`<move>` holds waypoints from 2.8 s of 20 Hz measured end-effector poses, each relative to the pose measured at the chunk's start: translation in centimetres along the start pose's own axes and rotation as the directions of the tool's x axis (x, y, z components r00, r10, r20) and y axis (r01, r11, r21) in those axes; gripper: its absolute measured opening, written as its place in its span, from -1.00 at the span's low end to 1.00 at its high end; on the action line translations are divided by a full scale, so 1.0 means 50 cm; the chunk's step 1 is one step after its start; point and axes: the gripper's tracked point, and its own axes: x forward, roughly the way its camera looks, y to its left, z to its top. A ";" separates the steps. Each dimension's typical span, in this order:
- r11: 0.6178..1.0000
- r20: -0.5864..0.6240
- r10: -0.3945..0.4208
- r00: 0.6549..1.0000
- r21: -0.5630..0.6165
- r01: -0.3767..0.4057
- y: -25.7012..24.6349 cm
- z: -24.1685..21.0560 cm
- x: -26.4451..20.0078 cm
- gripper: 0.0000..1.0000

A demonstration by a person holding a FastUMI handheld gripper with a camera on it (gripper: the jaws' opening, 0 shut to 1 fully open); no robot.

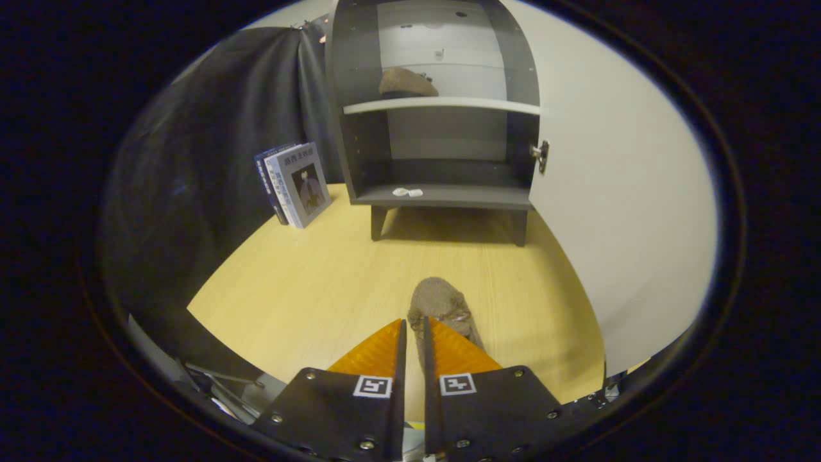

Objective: Open the shoe cabinet door, grab the shoes and put them into the shoe cabinet, then close the shoe cabinet door.

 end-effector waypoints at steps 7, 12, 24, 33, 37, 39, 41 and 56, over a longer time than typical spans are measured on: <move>1.000 -0.123 0.001 0.992 -0.030 -0.004 -0.008 -0.103 0.090 -0.74; 0.998 -0.125 -0.027 0.992 -0.066 0.019 -0.016 -0.115 0.120 -0.74; 0.999 -0.126 -0.023 0.992 -0.050 0.016 -0.003 -0.097 0.221 -0.69; 0.997 -0.092 -0.066 0.994 -0.049 0.062 -0.010 -0.030 0.207 -0.96; 0.995 -0.037 -0.093 0.995 -0.037 0.092 -0.017 0.049 0.171 -0.96; 0.994 -0.003 -0.105 0.994 -0.029 0.105 -0.021 0.099 0.149 -0.96; 0.993 0.031 -0.117 0.993 -0.027 0.118 -0.023 0.151 0.128 -0.96; 0.975 0.377 -0.213 0.901 0.027 0.219 -0.026 0.630 0.049 -0.97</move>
